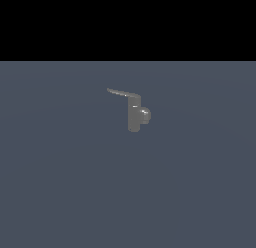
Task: Turn on the faucet by rotating a designated handle.
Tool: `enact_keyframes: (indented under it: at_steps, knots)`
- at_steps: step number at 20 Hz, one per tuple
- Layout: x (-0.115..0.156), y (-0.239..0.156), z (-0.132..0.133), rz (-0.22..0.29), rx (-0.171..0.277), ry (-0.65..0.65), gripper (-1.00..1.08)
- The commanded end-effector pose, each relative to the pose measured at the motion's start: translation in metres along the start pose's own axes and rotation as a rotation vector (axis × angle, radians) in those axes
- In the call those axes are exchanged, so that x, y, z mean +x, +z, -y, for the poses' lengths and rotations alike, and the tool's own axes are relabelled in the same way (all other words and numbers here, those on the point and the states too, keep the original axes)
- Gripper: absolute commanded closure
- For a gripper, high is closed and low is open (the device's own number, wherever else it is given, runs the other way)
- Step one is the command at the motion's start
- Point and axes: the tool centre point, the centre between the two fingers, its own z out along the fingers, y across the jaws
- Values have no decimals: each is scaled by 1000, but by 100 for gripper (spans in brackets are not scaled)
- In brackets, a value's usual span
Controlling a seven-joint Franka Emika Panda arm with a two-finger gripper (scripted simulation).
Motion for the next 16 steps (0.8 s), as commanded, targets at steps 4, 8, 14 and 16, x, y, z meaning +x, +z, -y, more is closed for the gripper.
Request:
enact_keyframes:
  at_steps: [4,8,14,16]
  knots:
    - [12,0,1,2,14,34,108]
    - [28,2,3,5,32,84,108]
    - [64,8,7,15,69,198,108]
    - [79,11,9,21,82,248,108]
